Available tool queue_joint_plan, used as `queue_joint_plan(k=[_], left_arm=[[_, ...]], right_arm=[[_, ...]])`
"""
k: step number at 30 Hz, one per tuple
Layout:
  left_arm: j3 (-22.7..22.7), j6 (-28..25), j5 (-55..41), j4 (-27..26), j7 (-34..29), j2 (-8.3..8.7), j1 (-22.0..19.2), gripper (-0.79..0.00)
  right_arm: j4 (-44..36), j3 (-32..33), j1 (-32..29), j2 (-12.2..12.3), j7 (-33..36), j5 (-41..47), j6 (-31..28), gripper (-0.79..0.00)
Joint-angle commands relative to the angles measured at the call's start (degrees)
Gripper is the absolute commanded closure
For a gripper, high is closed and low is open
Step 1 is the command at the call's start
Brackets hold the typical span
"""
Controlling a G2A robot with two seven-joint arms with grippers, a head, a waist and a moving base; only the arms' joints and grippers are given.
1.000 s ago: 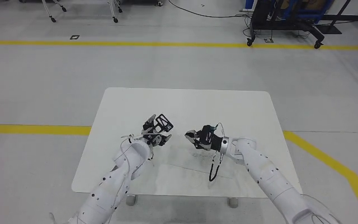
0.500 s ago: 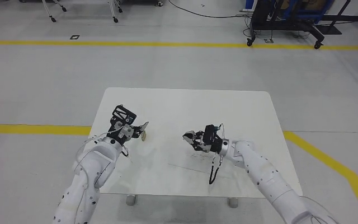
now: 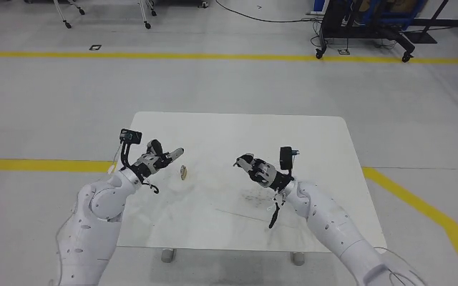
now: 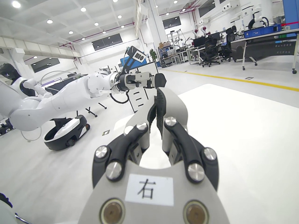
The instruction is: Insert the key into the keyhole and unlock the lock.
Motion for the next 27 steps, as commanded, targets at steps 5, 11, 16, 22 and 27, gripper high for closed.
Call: queue_joint_plan(k=[5,11,16,22,27], left_arm=[[0.54,0.26,-2.55,0.34,0.82,-0.18,0.74,-0.785],[2.08,-5.68,-34.21,7.01,-15.37,-0.23,-1.93,-0.785],[4.74,-6.14,-59.48,14.51,-34.79,-0.24,-5.97,-0.785],[8.85,-8.27,-62.89,16.72,-38.82,-0.54,-8.52,-0.628],[11.43,-10.69,-58.9,15.37,-36.39,-0.16,-8.25,-0.379]], right_arm=[[-0.86,0.05,-0.6,-0.07,0.71,0.93,0.95,0.0],[-2.28,-5.38,-0.55,-1.85,3.05,13.13,-0.98,0.0],[0.37,-13.43,2.55,-3.35,5.54,32.82,-0.98,0.0],[2.73,-18.82,6.0,-4.31,15.72,46.89,-0.98,0.0],[4.6,-20.57,7.58,-5.39,21.6,52.86,-0.98,0.0]])
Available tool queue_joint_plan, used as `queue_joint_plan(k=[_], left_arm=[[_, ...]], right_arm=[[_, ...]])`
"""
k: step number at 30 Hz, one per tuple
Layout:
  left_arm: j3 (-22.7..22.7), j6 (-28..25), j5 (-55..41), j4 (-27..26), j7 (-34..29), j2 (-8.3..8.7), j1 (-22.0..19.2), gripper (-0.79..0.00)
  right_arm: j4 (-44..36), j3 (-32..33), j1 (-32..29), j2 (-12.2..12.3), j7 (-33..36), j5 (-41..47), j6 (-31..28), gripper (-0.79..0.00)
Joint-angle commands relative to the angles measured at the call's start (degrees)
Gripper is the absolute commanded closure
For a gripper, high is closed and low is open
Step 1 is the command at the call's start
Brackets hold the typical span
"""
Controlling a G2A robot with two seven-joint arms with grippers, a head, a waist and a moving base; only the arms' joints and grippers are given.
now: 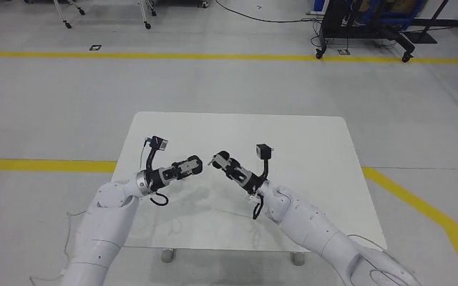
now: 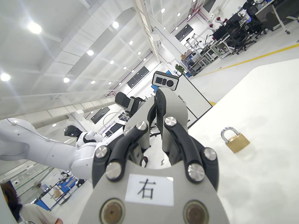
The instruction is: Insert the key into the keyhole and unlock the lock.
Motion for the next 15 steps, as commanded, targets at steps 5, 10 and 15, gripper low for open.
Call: queue_joint_plan(k=[5,10,15], left_arm=[[1.19,-1.6,1.84,0.24,1.62,0.68,0.02,-0.372],[2.01,-1.75,1.94,1.11,1.78,1.04,-0.55,-0.339],[2.66,-2.16,2.55,1.99,2.18,1.26,-1.26,-0.311]], right_arm=[[0.41,-0.34,0.55,-1.0,5.43,5.17,0.0,0.0],[0.73,1.03,0.31,-1.2,9.88,7.98,0.0,0.0],[1.18,2.24,-0.19,-1.55,14.47,9.98,0.0,0.0]])
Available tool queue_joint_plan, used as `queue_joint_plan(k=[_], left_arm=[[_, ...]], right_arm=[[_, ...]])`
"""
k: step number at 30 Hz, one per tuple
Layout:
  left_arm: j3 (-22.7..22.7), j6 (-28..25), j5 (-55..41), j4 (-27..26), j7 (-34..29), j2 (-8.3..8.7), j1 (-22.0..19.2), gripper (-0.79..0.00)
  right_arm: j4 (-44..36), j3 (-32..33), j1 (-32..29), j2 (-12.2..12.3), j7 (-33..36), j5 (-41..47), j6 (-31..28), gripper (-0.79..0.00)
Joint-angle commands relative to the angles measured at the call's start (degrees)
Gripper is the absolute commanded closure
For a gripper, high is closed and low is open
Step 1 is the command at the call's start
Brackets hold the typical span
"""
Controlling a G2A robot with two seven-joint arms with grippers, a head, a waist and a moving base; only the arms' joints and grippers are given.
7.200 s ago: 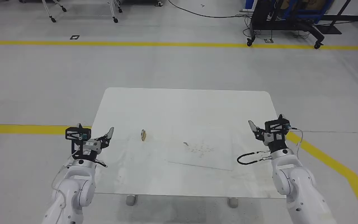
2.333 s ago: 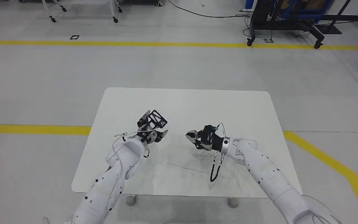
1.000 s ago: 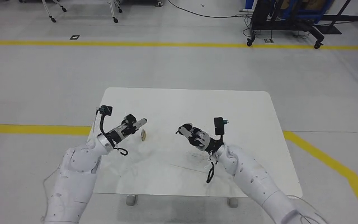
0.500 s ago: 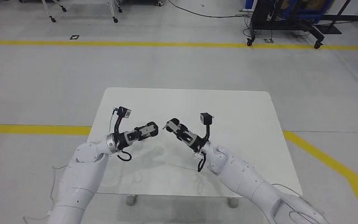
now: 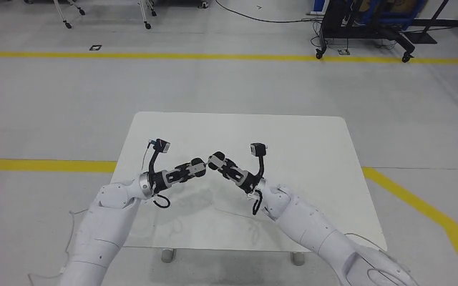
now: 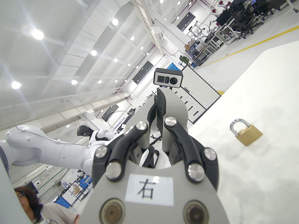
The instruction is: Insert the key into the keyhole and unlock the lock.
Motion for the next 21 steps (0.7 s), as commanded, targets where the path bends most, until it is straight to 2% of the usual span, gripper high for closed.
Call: queue_joint_plan(k=[1,9,12,16,21], left_arm=[[0.21,-0.2,0.52,0.25,0.21,0.11,-0.23,-0.311],[1.4,-0.71,1.8,0.28,0.71,0.45,-0.72,-0.249],[1.62,-0.88,2.04,0.47,0.88,0.58,-0.84,-0.16],[2.02,-0.27,2.56,0.81,1.07,0.71,-1.14,0.0],[2.73,0.74,2.64,1.26,1.47,0.76,-1.65,0.0]], right_arm=[[0.19,0.24,-0.16,-0.19,2.68,1.13,0.0,0.0],[2.01,2.45,-0.23,-1.19,10.42,5.59,0.0,0.0],[2.92,3.58,-0.23,-1.57,12.23,6.12,0.0,0.0],[3.28,4.94,-0.44,-2.13,14.08,6.59,0.0,0.0],[3.46,6.81,-0.96,-2.63,17.23,7.69,0.0,0.0]])
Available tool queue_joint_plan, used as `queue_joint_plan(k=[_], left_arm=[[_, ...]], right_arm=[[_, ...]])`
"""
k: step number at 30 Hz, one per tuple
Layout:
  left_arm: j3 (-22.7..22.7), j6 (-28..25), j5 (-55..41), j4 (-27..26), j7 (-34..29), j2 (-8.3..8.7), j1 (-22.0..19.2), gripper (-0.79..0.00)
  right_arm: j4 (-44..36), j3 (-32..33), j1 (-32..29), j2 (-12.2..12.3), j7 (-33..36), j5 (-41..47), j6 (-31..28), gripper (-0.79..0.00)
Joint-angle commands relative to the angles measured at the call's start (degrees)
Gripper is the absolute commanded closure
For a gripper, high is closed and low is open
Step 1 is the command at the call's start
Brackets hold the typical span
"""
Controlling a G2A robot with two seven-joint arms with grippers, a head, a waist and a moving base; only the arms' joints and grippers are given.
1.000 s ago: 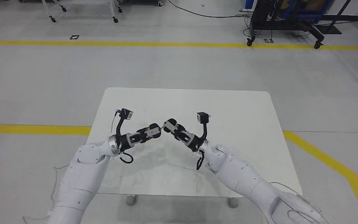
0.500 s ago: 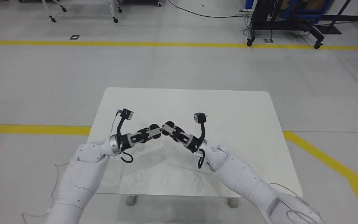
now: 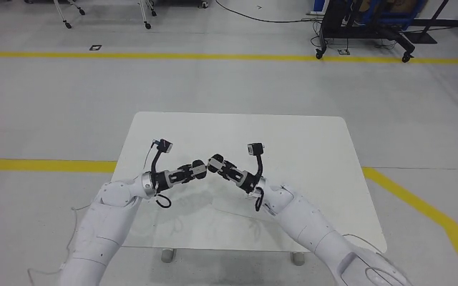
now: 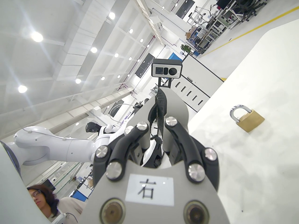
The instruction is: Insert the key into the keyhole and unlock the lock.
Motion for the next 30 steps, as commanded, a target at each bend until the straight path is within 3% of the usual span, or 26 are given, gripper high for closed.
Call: queue_joint_plan(k=[1,8,9,10,11,22,26,30], left_arm=[[0.22,0.09,0.22,0.14,-0.03,0.05,-0.22,0.0],[0.16,0.78,0.25,0.85,1.8,0.25,-0.51,0.0],[0.11,0.77,0.19,0.89,1.9,0.3,-0.51,0.0],[0.06,0.71,0.09,0.87,2.0,0.34,-0.5,0.0],[0.01,0.69,0.0,0.87,2.08,0.38,-0.47,0.0],[-0.53,-0.08,1.58,0.76,3.16,0.69,-0.48,0.0],[-0.1,0.32,3.24,-2.34,3.49,0.91,1.02,0.0],[-0.17,0.24,5.38,-3.72,-1.03,1.55,0.67,0.0]], right_arm=[[0.16,0.82,-0.17,-0.19,1.12,0.24,0.0,0.0],[0.48,3.54,-1.03,-0.7,4.76,0.69,0.0,0.0],[0.58,3.79,-1.15,-0.77,5.59,0.82,0.0,-0.145],[0.69,4.06,-1.26,-0.84,6.42,1.11,0.0,-0.533],[0.87,4.35,-1.34,-0.92,7.16,1.51,0.0,-0.785],[0.92,4.58,-1.35,-0.97,7.53,1.78,0.0,-0.785],[0.5,4.78,-1.68,-0.8,7.71,1.21,1.52,-0.785],[-0.02,5.88,-0.93,1.09,17.45,-2.35,7.12,-0.785]])
